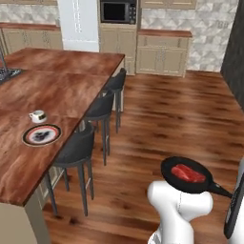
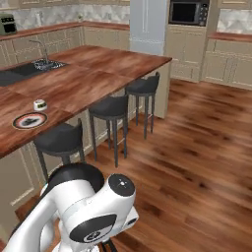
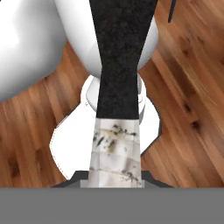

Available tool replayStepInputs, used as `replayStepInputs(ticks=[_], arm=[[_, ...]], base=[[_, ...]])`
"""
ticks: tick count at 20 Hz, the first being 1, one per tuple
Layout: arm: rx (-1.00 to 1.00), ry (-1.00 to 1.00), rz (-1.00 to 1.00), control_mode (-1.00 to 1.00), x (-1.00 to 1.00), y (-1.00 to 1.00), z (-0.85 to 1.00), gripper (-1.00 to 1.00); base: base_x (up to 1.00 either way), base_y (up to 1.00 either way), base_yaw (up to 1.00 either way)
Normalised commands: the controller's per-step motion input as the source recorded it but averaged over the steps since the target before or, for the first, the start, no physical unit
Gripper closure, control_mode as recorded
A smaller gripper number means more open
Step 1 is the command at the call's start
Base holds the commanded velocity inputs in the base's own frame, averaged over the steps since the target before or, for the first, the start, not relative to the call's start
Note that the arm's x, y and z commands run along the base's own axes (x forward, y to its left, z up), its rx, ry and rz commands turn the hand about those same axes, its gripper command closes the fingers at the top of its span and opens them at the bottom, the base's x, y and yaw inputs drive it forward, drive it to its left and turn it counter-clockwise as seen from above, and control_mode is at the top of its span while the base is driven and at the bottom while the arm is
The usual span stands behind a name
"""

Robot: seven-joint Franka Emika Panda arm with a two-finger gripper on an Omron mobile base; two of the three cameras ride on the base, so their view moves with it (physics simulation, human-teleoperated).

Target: Pick up the pan with the steak in it and place it on the dining table. Then place the steak on the plate.

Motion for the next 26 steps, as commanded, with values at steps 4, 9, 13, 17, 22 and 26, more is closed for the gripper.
replayStepInputs(ticks=[4,9,13,17,22,26], arm=[[0.00,0.00,0.00,1.00,0.00,0.00,0.00,1.00],[0.00,0.00,0.00,1.00,0.00,0.00,0.00,1.00],[0.00,0.00,0.00,1.00,0.00,0.00,0.00,1.00],[0.00,0.00,0.00,1.00,0.00,0.00,0.00,1.00],[0.00,0.00,0.00,1.00,0.00,0.00,0.00,1.00],[0.00,0.00,0.00,1.00,0.00,0.00,0.00,1.00]], base=[[-0.01,0.00,0.50],[-0.01,0.00,0.50],[0.00,0.00,0.49],[0.00,0.00,0.48],[0.00,0.00,0.48],[0.00,0.00,0.48]])
